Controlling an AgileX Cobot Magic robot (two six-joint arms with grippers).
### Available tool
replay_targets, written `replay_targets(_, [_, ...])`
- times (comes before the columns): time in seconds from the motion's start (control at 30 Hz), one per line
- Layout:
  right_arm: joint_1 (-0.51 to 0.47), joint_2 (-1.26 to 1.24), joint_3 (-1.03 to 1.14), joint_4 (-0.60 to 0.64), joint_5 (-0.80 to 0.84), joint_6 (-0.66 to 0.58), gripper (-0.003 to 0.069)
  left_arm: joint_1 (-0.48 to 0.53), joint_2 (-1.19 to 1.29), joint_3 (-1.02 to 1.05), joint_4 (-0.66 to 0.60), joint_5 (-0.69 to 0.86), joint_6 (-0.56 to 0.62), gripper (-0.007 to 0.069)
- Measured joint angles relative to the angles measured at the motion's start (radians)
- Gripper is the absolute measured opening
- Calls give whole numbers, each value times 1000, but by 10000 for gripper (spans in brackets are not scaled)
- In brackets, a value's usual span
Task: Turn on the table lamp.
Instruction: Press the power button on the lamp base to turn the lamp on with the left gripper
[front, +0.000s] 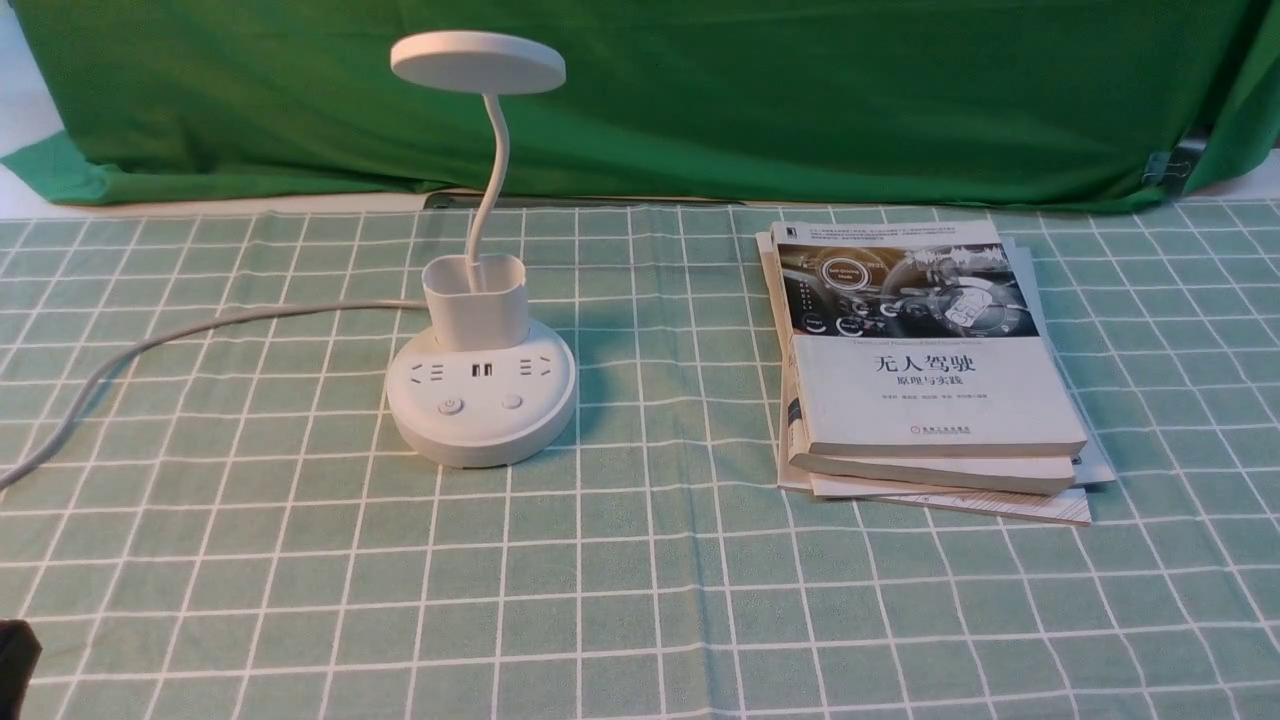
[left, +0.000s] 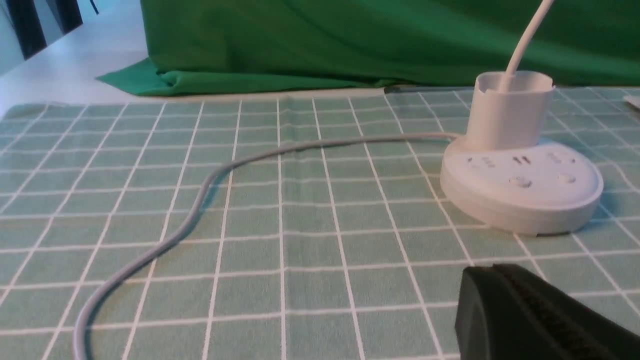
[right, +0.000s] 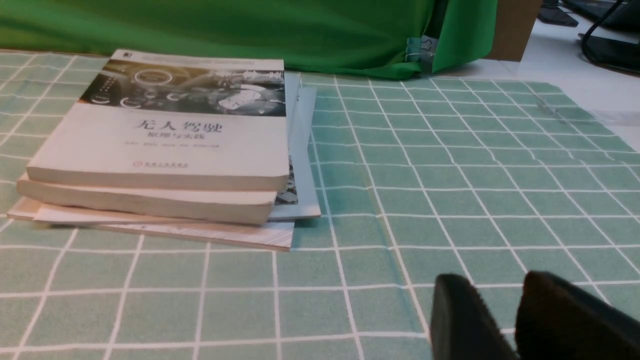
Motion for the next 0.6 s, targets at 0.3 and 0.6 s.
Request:
replay_targets(0.3, [0, 0, 0, 0, 0, 0, 241, 0, 0, 0, -5, -656, 0, 1])
replay_targets(0.6, [0, 0, 0, 0, -1, 0, 241, 0, -2, -4, -3, -1069, -188, 1])
